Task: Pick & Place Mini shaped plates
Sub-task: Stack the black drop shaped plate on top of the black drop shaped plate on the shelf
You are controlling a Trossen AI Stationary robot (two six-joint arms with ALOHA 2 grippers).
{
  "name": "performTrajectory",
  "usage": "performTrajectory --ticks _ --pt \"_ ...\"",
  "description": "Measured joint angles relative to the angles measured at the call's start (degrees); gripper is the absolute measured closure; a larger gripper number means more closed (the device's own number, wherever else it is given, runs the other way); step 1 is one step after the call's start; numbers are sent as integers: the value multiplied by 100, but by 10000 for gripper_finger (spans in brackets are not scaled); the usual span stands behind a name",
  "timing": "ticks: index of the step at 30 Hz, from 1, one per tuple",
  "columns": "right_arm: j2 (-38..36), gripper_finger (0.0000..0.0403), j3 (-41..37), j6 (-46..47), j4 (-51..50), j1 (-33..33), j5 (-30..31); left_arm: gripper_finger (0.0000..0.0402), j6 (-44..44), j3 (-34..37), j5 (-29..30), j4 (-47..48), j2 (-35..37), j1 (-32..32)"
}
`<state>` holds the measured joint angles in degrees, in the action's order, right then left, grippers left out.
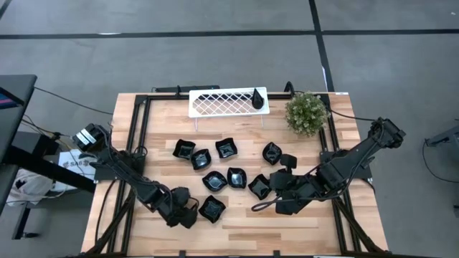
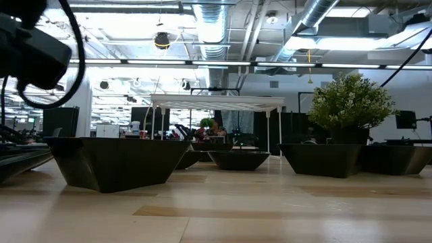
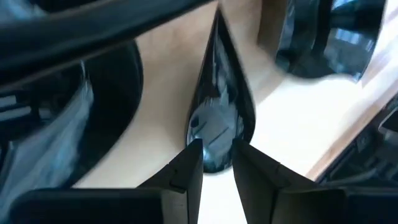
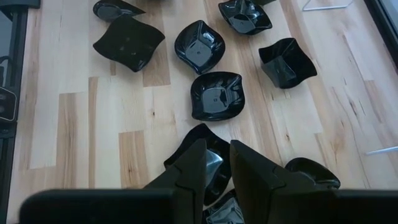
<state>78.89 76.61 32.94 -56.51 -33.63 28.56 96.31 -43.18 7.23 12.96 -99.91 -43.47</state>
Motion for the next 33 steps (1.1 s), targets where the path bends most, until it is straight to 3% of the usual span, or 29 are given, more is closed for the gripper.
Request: performTrajectory --ticks 21,33 --pt "0 336 1 8 0 0 -10 315 -2 0 -188 250 -1 -78" --pt "0 336 -1 10 4 0 -15 315 -56 -2 177 244 -1 25"
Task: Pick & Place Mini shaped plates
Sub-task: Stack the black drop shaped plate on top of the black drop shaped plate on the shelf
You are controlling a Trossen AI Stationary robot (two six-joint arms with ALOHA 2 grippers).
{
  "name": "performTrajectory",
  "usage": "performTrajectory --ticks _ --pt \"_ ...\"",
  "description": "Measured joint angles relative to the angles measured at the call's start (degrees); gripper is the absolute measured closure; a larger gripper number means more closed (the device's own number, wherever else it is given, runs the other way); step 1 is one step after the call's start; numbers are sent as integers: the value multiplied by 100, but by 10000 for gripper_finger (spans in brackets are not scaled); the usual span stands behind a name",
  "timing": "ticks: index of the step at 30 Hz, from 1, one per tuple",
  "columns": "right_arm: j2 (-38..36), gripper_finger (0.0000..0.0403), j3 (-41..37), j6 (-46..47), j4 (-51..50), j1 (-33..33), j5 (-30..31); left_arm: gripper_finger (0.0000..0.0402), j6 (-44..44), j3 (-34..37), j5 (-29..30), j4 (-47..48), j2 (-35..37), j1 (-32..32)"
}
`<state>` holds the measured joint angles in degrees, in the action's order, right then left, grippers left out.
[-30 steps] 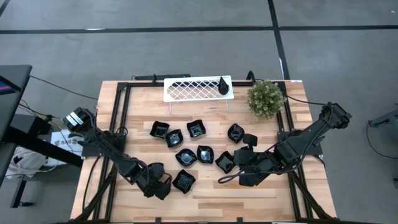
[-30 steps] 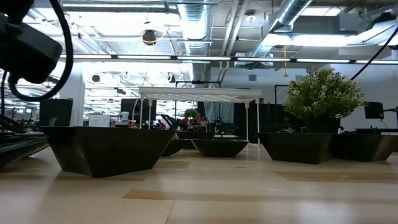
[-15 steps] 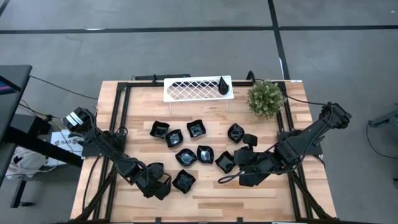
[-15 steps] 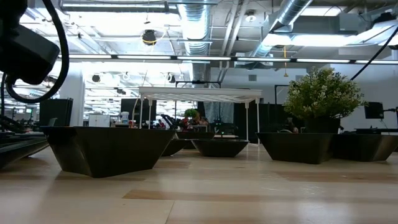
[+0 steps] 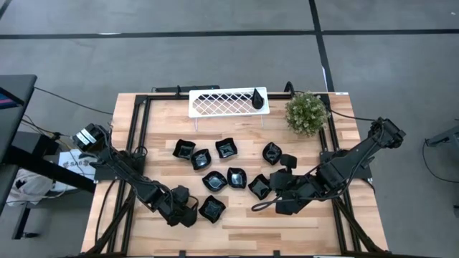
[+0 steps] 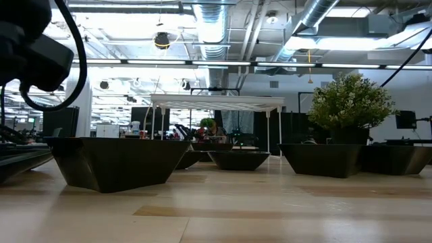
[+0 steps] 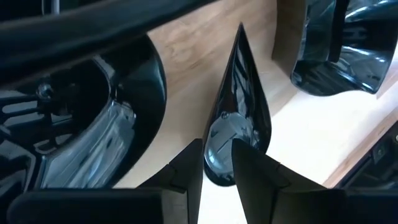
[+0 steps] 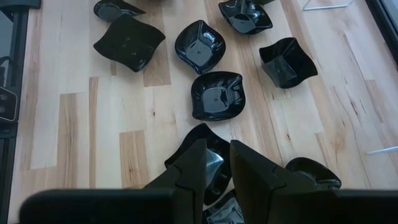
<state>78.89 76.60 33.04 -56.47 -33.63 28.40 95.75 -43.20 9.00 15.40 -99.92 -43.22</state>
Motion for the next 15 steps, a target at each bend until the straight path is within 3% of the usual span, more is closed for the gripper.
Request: performTrajectory --ticks 15 --pt "-2 336 2 0 2 0 2 315 -99 0 193 2 0 -4"
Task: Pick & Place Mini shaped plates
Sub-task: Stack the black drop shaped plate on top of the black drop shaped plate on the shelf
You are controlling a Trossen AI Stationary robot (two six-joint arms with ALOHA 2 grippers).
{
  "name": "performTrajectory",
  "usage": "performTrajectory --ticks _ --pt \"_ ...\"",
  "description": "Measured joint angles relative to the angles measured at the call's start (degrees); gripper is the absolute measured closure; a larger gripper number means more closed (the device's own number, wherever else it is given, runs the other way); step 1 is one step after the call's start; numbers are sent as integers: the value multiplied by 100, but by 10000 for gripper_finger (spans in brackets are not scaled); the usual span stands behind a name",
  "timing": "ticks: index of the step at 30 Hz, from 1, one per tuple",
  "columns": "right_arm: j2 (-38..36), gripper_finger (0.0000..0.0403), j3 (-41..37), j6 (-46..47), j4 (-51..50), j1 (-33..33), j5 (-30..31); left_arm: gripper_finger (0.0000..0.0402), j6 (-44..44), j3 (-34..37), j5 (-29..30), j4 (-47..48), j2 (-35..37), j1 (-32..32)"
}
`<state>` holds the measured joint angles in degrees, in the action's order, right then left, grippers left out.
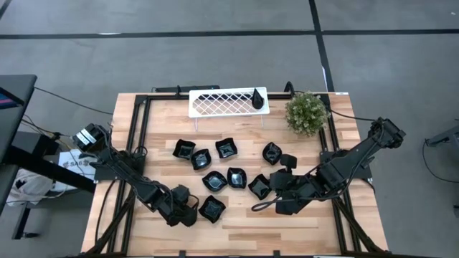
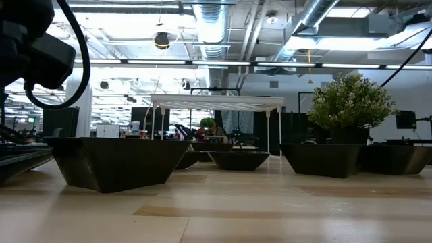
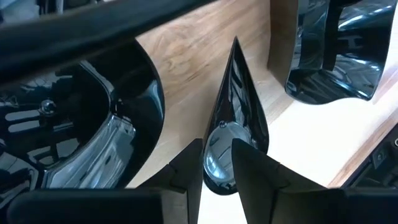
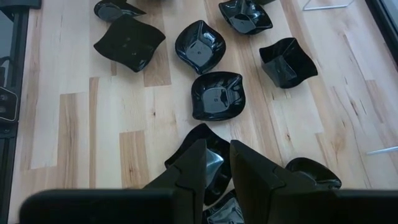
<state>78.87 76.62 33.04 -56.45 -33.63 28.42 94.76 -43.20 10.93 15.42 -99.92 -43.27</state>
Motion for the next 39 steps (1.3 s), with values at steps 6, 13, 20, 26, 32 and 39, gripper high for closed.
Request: performTrajectory --ticks 6,13,20,26,32,39 --pt "0 336 0 -2 -1 0 0 315 5 54 64 -24 -2 0" --pt "0 336 0 -2 -2 0 2 315 20 81 62 -45 -2 33" --pt "0 336 0 -2 -2 0 2 315 8 83 100 -89 -2 68" --pt "0 336 -2 -2 3 0 4 318 4 83 114 -111 -2 68" --pt "0 336 -2 -4 11 0 9 352 2 83 135 -137 -2 68" --pt "0 336 -2 -4 11 0 9 395 2 83 154 -137 -2 68"
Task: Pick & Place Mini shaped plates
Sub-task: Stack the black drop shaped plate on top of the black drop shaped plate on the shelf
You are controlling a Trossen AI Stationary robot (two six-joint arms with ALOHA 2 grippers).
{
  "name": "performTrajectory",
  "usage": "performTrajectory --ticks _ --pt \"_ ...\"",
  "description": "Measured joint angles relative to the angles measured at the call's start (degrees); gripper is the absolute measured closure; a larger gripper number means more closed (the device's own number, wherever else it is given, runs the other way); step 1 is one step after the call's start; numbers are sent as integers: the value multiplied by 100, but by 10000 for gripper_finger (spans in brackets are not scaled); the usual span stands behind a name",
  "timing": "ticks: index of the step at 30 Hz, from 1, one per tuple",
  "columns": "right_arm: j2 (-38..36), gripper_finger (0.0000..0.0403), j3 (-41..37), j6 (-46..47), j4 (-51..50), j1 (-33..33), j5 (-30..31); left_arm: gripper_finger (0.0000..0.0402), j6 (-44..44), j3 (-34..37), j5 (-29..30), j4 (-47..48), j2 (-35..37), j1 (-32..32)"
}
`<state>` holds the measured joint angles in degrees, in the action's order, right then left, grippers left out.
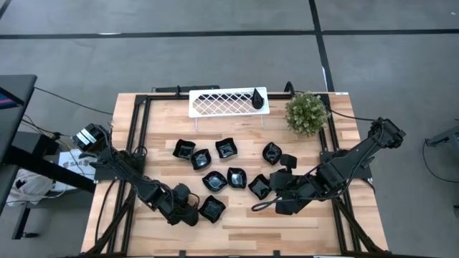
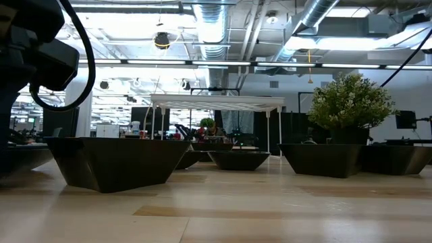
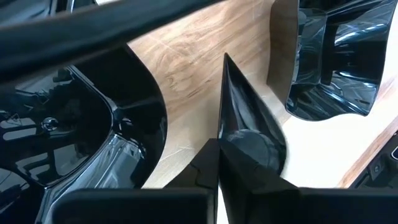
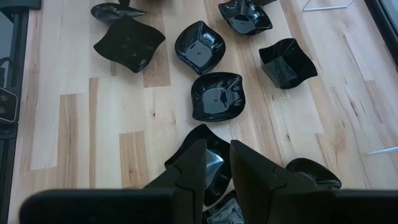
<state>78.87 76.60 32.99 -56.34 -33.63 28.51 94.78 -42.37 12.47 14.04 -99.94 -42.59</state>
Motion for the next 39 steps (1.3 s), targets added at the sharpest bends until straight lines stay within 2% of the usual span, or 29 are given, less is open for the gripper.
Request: performTrajectory --ticks 16,23,27,30,33,39 --pt "0 336 2 -15 4 0 -2 396 15 2 -24 -264 0 -97" --pt "0 336 0 -63 4 0 -2 397 87 2 -604 -367 0 -378" --pt "0 336 1 -151 50 0 0 397 193 2 -650 -802 0 -567" --pt "0 336 2 -166 187 0 13 397 194 2 -413 -1140 0 -638" --pt "0 336 1 -175 444 0 51 397 194 2 130 -1326 28 -615" --pt "0 336 2 -420 1189 0 696 397 26 2 1312 -1288 377 -348"
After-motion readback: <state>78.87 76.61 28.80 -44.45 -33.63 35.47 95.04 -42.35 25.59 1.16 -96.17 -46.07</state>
